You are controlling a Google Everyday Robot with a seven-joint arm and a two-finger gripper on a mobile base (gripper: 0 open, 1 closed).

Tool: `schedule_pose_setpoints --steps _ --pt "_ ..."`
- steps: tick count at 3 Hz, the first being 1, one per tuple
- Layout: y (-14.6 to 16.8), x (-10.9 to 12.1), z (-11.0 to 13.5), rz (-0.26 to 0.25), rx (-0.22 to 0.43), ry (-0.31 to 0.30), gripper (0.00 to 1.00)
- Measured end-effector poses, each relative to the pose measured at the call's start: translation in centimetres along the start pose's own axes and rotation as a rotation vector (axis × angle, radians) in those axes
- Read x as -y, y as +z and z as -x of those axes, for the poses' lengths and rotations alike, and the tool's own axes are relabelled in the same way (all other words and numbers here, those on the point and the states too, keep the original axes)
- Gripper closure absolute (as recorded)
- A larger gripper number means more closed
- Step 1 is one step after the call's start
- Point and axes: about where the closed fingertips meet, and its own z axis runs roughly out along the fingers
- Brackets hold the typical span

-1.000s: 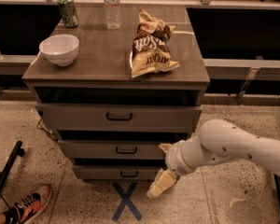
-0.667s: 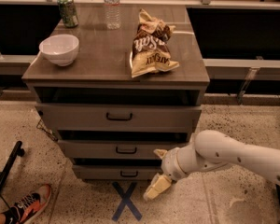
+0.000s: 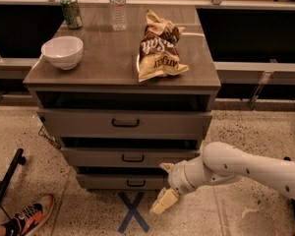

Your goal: Open middle drawer

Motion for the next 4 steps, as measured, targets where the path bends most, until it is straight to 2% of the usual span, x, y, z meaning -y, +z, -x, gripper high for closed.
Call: schedule_pose_setpoints --steps 1,2,3,4 --pt "1.7 1.3 -2.0 -0.026 0.004 0.029 0.0" --pt "4.8 3.6 -4.2 -0.031 0.055 0.029 0.0" --pt "4.8 3.6 -4.2 -0.031 0.055 0.029 0.0" --pt "4.4 4.0 -3.9 -0.016 0.121 0.016 0.0"
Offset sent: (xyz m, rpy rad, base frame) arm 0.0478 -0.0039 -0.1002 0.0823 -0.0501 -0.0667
